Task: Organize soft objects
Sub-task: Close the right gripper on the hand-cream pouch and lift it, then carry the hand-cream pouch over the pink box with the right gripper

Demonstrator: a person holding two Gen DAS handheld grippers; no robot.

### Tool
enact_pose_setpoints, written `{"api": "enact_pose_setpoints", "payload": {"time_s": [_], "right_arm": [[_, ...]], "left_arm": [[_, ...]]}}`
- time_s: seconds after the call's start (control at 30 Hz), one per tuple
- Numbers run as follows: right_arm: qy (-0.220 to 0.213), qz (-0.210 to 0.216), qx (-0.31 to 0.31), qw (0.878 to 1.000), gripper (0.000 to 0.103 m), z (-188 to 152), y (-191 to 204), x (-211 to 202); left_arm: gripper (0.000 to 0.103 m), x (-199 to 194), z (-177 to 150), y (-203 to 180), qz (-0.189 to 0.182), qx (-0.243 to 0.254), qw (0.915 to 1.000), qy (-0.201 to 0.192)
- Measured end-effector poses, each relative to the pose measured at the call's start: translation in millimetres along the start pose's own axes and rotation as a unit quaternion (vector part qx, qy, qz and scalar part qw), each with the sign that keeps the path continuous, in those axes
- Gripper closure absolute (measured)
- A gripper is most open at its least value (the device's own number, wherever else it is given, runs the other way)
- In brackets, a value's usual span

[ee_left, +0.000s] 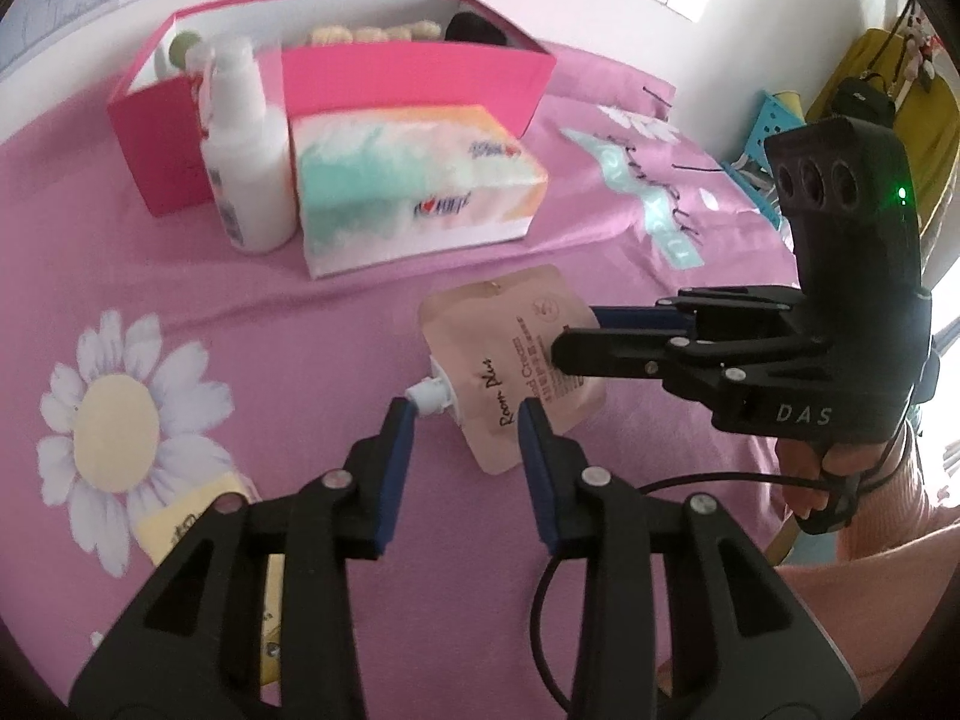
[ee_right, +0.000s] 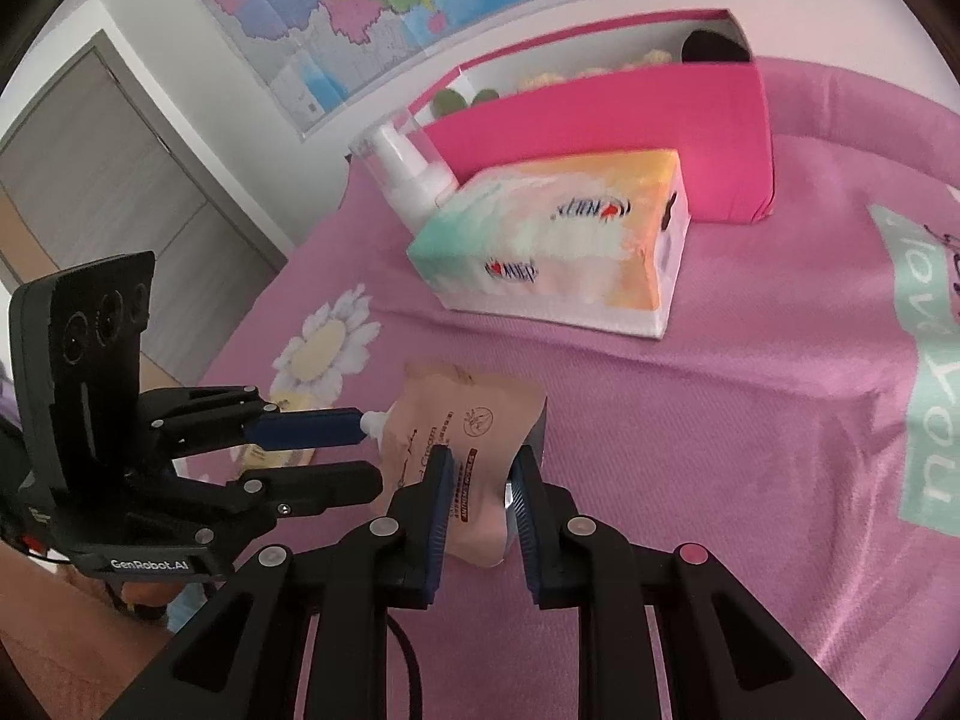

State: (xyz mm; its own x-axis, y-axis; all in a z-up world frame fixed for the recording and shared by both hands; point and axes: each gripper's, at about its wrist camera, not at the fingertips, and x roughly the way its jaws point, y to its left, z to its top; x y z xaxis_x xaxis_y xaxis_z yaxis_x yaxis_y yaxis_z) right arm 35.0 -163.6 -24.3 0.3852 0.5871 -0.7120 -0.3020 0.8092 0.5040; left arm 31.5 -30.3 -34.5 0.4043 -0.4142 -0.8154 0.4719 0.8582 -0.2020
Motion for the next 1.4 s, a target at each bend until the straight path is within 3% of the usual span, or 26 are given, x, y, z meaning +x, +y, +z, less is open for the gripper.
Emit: {"api": "enact_pose_setpoints", "payload": {"time_s": [0.47,1.4], "right_arm": [[-0.060,-0.012,-0.018,0.998,0.083,22.9,10.2,-38.9],[-0.091,-0.017,-0.036,0.995,0.083,47.8,10.9,-52.4]], "left_arm": [[0.065,-21.8,26.6,-12.4,0.008,0.025,0.9985,-0.048],[0.065,-38.8,46.8,-15.7,0.022,0.033,0.9948,-0.094]]}}
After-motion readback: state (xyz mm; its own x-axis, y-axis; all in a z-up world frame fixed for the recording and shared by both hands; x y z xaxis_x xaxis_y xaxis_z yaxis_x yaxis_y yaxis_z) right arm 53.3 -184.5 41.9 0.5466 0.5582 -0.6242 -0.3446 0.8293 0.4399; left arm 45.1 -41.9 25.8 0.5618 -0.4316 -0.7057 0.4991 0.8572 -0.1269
